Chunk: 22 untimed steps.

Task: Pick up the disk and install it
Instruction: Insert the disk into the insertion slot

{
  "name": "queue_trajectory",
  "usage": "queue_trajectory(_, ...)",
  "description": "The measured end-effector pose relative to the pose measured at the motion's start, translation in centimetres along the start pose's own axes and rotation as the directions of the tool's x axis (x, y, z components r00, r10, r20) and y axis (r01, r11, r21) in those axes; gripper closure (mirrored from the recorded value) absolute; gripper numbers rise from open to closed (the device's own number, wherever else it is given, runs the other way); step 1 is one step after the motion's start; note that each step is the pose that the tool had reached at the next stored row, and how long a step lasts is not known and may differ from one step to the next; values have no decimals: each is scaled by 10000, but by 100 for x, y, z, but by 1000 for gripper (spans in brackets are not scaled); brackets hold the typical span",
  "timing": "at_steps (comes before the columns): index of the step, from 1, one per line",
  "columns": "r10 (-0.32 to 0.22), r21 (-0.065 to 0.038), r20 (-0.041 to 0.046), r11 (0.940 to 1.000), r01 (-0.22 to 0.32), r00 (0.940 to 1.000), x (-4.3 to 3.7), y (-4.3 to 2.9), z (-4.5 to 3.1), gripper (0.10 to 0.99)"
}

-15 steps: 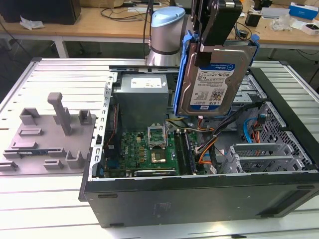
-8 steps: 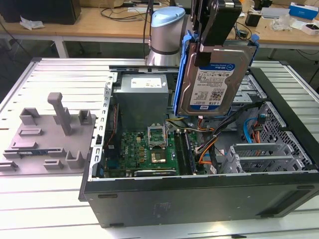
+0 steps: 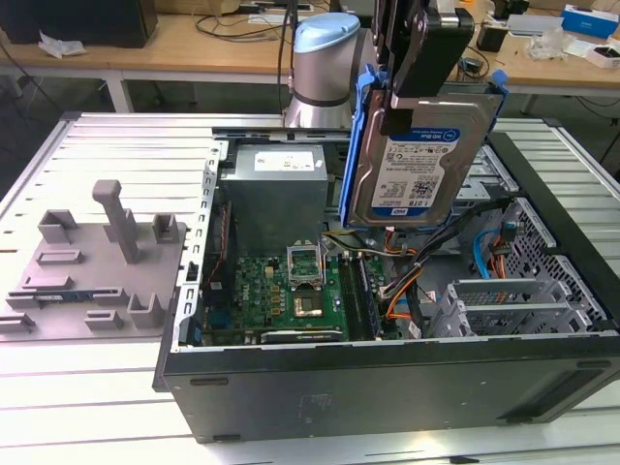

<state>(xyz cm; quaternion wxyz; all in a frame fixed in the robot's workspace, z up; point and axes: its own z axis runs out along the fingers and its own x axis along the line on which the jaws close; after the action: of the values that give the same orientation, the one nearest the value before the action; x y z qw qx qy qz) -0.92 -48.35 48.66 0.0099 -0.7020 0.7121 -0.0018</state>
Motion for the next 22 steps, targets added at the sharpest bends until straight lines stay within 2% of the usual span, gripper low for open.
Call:
queue_trajectory(3,5,1,36,10000,-5,10000,84,-10,5,722)
queue_trajectory(7,7,1,59,10000,-7,10000,157,-44,11,722)
queue_trajectory(11,7,0,150,10000,-7,9999,272,-112,19,722)
queue_trajectory(16,9,-2,226,10000,-9,9997,361,-182,29,722)
queue_trajectory(22,9,-2,243,10000,-9,9997,431,-386,46,722)
